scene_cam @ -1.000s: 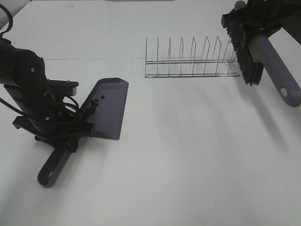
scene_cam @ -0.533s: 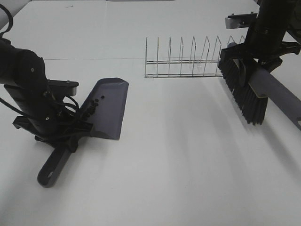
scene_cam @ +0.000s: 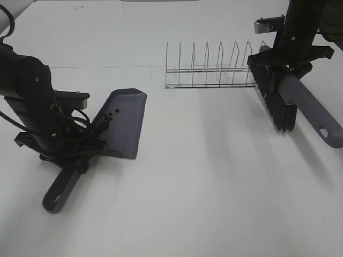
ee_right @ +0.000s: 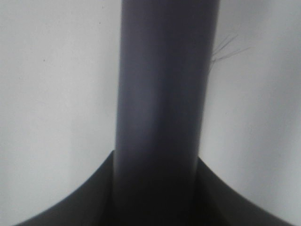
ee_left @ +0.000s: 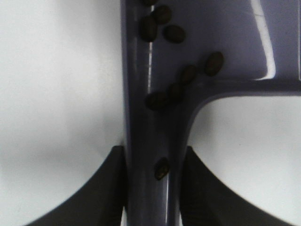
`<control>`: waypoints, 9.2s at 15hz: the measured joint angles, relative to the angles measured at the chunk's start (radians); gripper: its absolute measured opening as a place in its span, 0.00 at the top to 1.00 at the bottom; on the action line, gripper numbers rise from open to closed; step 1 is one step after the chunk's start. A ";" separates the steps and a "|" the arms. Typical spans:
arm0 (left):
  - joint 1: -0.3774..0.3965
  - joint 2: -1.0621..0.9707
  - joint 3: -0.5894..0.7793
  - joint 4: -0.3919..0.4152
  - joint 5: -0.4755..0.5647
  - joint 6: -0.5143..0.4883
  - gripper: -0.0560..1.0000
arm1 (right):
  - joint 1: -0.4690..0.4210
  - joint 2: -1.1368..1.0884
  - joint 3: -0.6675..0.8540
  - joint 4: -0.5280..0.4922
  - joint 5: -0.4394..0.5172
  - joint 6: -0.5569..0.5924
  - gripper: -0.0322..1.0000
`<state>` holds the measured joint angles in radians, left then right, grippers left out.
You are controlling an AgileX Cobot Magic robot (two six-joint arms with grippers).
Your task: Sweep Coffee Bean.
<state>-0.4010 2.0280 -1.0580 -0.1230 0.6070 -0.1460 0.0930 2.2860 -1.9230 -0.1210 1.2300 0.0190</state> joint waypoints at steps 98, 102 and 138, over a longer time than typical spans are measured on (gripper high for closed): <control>-0.023 -1.672 0.446 0.006 0.511 0.061 0.19 | 0.061 -2.147 1.381 0.135 -0.071 -0.117 0.32; -0.023 -1.925 0.525 0.016 0.516 0.079 0.19 | 0.061 -2.291 1.387 0.176 -0.097 -0.141 0.32; 0.340 -2.031 0.559 0.001 0.456 0.247 0.19 | -0.159 -2.292 1.415 0.195 -0.166 -0.142 0.32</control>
<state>-0.0610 -0.0030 -0.4990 -0.1220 1.0630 0.1010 -0.0660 -0.0060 -0.5080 0.0740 1.0640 -0.1230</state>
